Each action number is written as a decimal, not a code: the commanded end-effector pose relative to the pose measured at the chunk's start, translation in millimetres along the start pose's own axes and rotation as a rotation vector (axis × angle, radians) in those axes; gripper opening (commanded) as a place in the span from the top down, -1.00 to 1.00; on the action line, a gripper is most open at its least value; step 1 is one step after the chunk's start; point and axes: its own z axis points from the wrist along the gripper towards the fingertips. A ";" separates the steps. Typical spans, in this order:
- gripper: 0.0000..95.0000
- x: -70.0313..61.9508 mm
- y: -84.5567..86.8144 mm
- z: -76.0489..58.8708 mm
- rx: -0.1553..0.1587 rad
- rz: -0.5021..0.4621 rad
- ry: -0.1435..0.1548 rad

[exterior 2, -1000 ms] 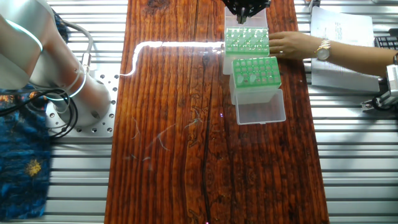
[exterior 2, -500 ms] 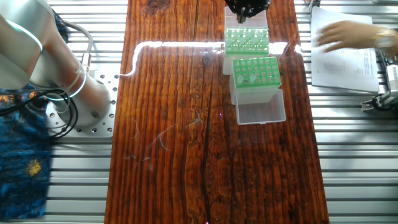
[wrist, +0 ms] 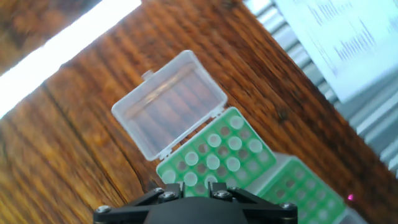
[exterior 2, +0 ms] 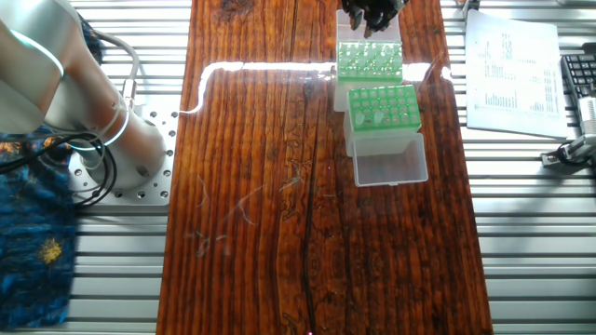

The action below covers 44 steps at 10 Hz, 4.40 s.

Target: Transfer all large pipette tips from one holder to another

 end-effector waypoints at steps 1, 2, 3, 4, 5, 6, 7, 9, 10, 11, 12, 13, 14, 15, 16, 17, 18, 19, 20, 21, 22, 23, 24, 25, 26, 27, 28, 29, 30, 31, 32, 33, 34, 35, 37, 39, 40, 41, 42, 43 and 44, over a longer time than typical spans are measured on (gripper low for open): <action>1.00 -2.3 0.2 1.9 0.011 0.181 0.024; 1.00 -5.3 -1.2 0.7 0.024 0.235 0.037; 1.00 -8.4 -3.0 0.2 0.029 0.275 0.041; 1.00 -15.5 -7.5 -0.3 0.034 0.337 0.036; 1.00 -21.4 -11.5 0.2 0.034 0.345 0.034; 1.00 -26.3 -15.4 1.8 0.038 0.350 0.031; 1.00 -30.5 -20.2 5.7 0.047 0.351 0.017; 1.00 -38.3 -28.9 14.1 0.056 0.355 0.003; 1.00 -40.7 -31.6 17.1 0.055 0.361 -0.002; 0.60 -46.8 -36.6 21.7 0.052 0.359 -0.009; 0.60 -52.2 -38.6 21.4 0.051 0.347 -0.003; 0.60 -53.2 -38.4 20.1 0.049 0.343 0.001; 0.60 -53.0 -38.4 20.1 0.042 0.348 0.009; 0.60 -53.0 -38.4 20.1 0.037 0.345 0.015; 0.60 -53.0 -38.4 20.2 0.019 0.328 0.041; 0.60 -53.3 -38.6 20.4 0.012 0.340 0.050; 0.60 -54.5 -39.3 20.9 0.010 0.346 0.056; 0.60 -57.7 -39.8 19.4 0.011 0.354 0.053; 1.00 -63.8 -41.2 16.3 0.013 0.370 0.054; 1.00 -64.9 -41.8 15.9 0.019 0.366 0.058; 1.00 -64.9 -41.8 15.9 0.032 0.334 0.071; 1.00 -64.9 -41.8 15.9 0.022 0.317 0.058; 0.60 -64.9 -41.8 15.9 0.008 0.339 0.044; 0.60 -64.9 -41.8 15.9 0.000 0.374 0.036; 0.60 -64.9 -41.8 15.9 0.001 0.382 0.032; 0.60 -64.9 -41.8 15.9 0.004 0.385 0.032; 0.60 -68.3 -45.4 18.2 0.007 0.389 0.027; 0.60 -74.2 -51.8 23.6 0.009 0.395 0.018; 0.60 -78.8 -56.3 27.6 0.007 0.395 0.013; 0.60 -80.5 -57.4 30.1 0.006 0.382 0.016; 0.60 -80.7 -56.9 30.6 0.007 0.383 0.018; 0.60 -82.5 -52.4 34.0 0.012 0.407 0.033; 0.60 -82.0 -50.0 35.9 0.017 0.407 0.042; 0.60 -76.7 -46.1 39.9 0.009 0.408 0.046; 0.60 -75.1 -43.1 42.4 0.009 0.414 0.046; 0.60 -75.9 -44.0 45.7 0.011 0.414 0.051; 0.60 -76.3 -46.0 50.8 0.012 0.417 0.048; 0.60 -77.0 -47.1 53.5 0.014 0.420 0.048; 0.60 -78.1 -47.7 54.9 0.013 0.419 0.052; 0.60 -78.9 -46.8 55.6 0.013 0.421 0.054; 0.60 -80.8 -44.5 56.8 0.013 0.421 0.054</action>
